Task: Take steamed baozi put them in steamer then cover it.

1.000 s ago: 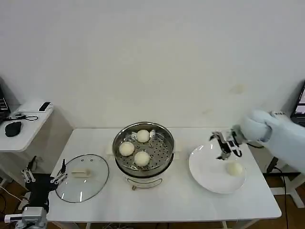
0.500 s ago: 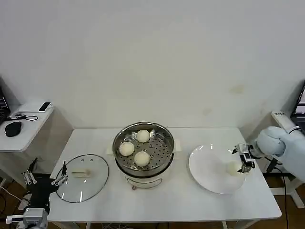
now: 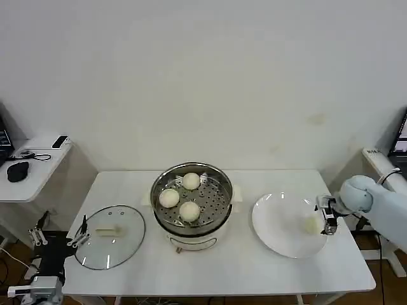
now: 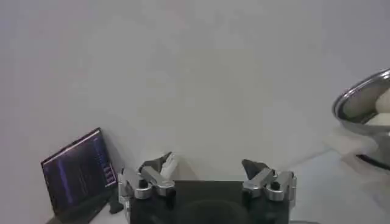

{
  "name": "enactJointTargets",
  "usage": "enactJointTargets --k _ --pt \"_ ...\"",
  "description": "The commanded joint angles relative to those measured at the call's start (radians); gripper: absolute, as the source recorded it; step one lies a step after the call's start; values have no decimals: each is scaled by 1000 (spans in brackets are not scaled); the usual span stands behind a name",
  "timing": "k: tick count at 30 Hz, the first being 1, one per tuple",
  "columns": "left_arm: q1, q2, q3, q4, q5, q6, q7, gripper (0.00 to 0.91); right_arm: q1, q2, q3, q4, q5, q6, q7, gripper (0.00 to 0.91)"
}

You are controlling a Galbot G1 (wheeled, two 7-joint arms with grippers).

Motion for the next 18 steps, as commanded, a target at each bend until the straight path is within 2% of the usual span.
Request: enactJointTargets --k 1,2,7,18 --pt "3 0 -7 3 -2 -1 1 907 -20 69 14 -78 -22 -2 1 887" --pt "4 -1 -9 3 -3 -1 1 907 -20 72 13 -81 -26 -4 0 846" --pt "5 -3 -12 -1 -3 0 1 907 -23 81 11 -88 -37 -7 -3 776" --pt "7 -5 -13 -5 -3 0 1 907 -21 81 14 -81 -39 -15 -19 695"
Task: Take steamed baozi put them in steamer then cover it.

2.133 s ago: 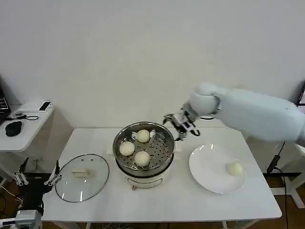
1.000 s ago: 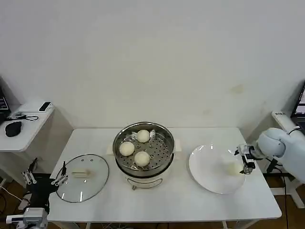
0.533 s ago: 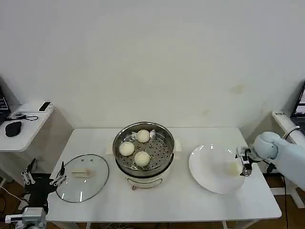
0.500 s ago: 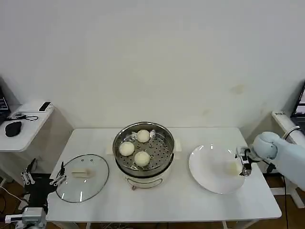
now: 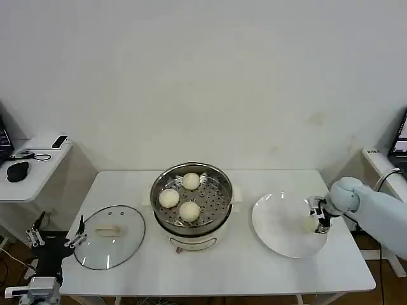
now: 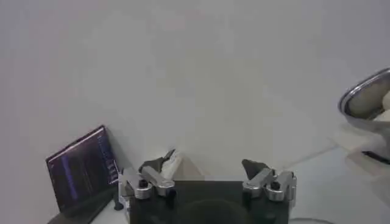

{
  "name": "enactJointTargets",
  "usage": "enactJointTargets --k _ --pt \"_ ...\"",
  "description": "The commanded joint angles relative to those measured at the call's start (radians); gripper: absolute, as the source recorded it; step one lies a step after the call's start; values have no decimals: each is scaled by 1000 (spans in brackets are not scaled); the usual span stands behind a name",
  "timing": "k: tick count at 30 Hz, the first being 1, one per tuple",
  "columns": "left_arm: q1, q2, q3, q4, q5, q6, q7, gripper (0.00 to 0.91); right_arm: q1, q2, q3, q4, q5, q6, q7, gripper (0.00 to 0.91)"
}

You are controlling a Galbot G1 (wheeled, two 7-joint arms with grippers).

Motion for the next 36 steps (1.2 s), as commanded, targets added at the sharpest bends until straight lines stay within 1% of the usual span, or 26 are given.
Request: enactJointTargets --k 1,5,10,16,18,21,23,26,29,31,33,34,35,36 --pt "2 1 -1 -2 0 0 0 907 1 7 4 -8 -5 -3 -9 695" --pt "1 0 0 -3 0 0 0 907 15 -13 2 11 -2 -3 -22 685" --pt "-1 -1 3 -6 0 0 0 907 45 -56 -5 56 10 -6 -61 665" --pt "-2 5 2 -12 0 1 0 907 98 -76 -3 101 48 -17 -60 665" --pt "-4 7 1 -13 0 2 0 907 154 -74 -5 122 74 -26 -58 665" --pt "-7 9 2 -14 0 3 1 907 266 -58 -57 148 129 -44 -42 665" --pt "-9 8 3 -16 1 4 1 907 351 -35 -102 165 178 -57 -33 675" --pt "-12 6 5 -18 1 5 1 907 484 30 -210 191 274 -102 -11 675" --pt "-14 6 4 -16 1 4 1 907 587 99 -277 201 350 -142 15 675" --pt "-15 5 4 -15 1 4 0 907 649 160 -314 207 405 -182 48 675" --pt "-16 4 4 -13 0 3 0 907 678 211 -332 210 461 -219 69 675" --pt "-16 3 4 -12 0 2 0 907 688 248 -346 214 486 -240 92 675" --pt "-16 3 4 -10 0 2 0 907 694 262 -354 217 510 -255 104 675" --pt "-18 2 4 -8 0 2 0 907 701 291 -374 222 544 -279 129 675"
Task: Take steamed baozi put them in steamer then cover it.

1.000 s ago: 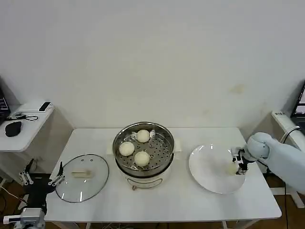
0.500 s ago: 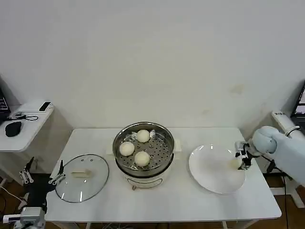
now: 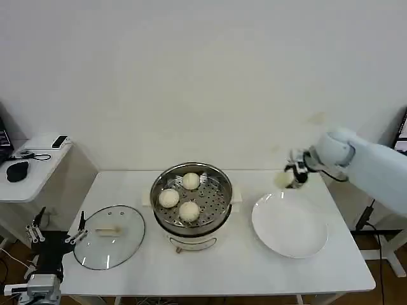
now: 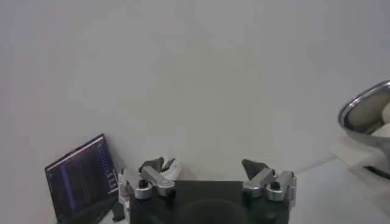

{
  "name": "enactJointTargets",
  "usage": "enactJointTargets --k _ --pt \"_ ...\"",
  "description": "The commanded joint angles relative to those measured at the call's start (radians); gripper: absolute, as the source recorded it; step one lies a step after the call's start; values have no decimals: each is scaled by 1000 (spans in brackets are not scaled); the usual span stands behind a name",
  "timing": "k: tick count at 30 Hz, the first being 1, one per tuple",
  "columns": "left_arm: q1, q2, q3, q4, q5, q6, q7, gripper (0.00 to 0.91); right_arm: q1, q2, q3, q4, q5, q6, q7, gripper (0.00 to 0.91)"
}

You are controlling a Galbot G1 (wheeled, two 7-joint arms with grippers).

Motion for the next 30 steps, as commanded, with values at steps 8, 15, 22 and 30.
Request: enactJointTargets --k 8,15,22,30 --pt "-10 -7 2 5 3 0 -1 907 236 397 -214 61 476 -261 264 685" --pt "-8 -11 -4 3 3 -1 -1 907 192 483 -226 34 600 -322 340 685" --pt "1 -11 -14 0 -1 -2 -2 907 120 501 -243 5 559 -325 347 685" --pt "-1 -8 -21 6 -5 -2 -3 907 72 470 -247 -8 494 -326 334 685"
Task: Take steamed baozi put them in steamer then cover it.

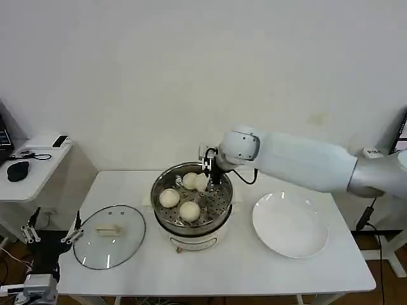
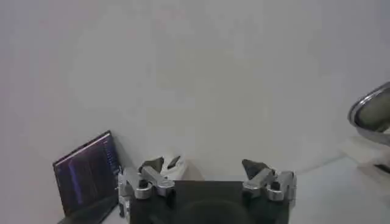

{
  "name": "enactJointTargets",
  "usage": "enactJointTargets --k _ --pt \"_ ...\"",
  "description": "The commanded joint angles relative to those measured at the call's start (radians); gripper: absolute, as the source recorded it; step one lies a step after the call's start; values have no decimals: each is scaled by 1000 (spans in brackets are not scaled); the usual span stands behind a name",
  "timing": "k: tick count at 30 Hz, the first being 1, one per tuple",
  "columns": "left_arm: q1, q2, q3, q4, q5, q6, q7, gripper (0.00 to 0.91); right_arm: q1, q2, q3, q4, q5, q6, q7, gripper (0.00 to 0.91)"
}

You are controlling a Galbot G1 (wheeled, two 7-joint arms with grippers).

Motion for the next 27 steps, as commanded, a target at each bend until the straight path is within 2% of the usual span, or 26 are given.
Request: enactJointTargets --k 1,16,17,18,19,27 --pt "-1 1 -3 8 -1 -1 0 907 -51 30 -22 -10 3 -33 33 685" --pt "-1 0 -2 9 0 0 -1 907 -86 -12 12 -15 -48 -30 14 685" --pt "-1 -1 -2 9 1 0 -1 907 -87 -15 13 -12 -46 -30 14 705" --pt "-2 -1 -1 9 1 0 -1 907 -88 -18 16 -6 -42 -30 15 826" --pt "-2 -1 -1 8 1 0 -1 907 -90 -23 21 0 -40 -30 16 907" --pt "-1 -2 0 5 1 0 -2 907 -79 -62 75 46 -21 -30 42 907"
